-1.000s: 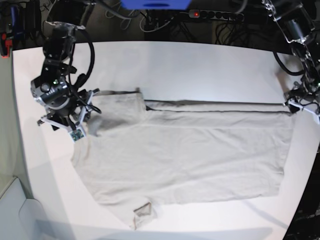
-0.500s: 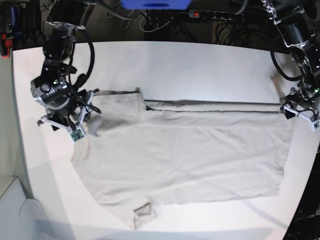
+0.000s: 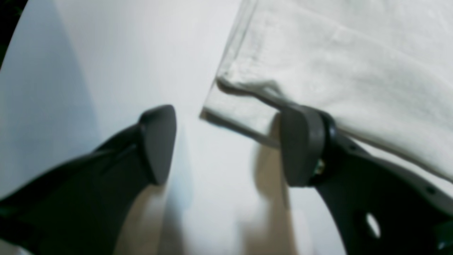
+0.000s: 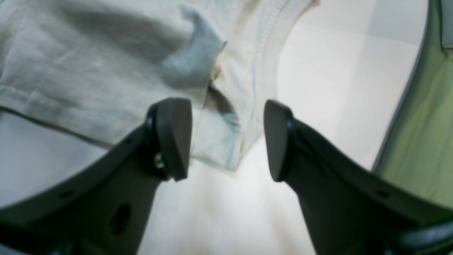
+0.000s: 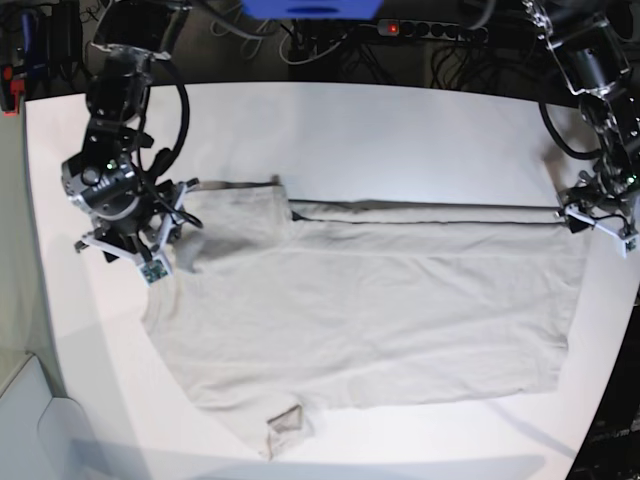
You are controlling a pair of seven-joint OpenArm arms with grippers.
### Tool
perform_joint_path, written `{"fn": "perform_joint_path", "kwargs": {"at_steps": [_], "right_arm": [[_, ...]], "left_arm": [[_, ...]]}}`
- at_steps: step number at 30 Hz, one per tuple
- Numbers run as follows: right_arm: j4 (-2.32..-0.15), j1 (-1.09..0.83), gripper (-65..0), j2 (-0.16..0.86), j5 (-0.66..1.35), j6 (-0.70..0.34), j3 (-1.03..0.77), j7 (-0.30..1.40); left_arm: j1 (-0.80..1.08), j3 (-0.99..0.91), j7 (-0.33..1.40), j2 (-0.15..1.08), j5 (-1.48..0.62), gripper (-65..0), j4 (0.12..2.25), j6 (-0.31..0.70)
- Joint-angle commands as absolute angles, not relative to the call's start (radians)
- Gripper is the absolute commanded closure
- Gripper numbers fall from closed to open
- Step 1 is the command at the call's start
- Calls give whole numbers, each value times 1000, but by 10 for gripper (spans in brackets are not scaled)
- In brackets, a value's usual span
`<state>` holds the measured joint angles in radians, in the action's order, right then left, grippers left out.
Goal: Layout the t-shirt on the table in an organized manner, then fold the t-shirt properly
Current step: 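Lower the folded edge onto the shirt and open both grippers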
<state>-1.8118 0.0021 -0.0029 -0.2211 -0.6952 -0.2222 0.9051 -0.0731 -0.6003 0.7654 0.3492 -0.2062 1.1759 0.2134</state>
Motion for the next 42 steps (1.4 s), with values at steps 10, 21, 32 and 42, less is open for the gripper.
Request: {"fn": "perform_joint_path", "kwargs": {"at_steps": [10,21,32,42], "right_arm": [[-1827,18,-335,2,-217,-698,-223,888],[-1827,18,-335,4,-217,-698,-223,888],[-1827,-4,-335,-1,-214,-698,-217,895],[-1682,-19,-336,-21,-219,-698,-223,888]], "left_arm": [[-93,-604,674,372,-211,-289,1112,213],[-93,-604,668,371,-211,-139,1093,213],[-93,-604,676,364,-211,-1,1098,213],[-93,-604,676,364,-211,-1,1101,213]]}}
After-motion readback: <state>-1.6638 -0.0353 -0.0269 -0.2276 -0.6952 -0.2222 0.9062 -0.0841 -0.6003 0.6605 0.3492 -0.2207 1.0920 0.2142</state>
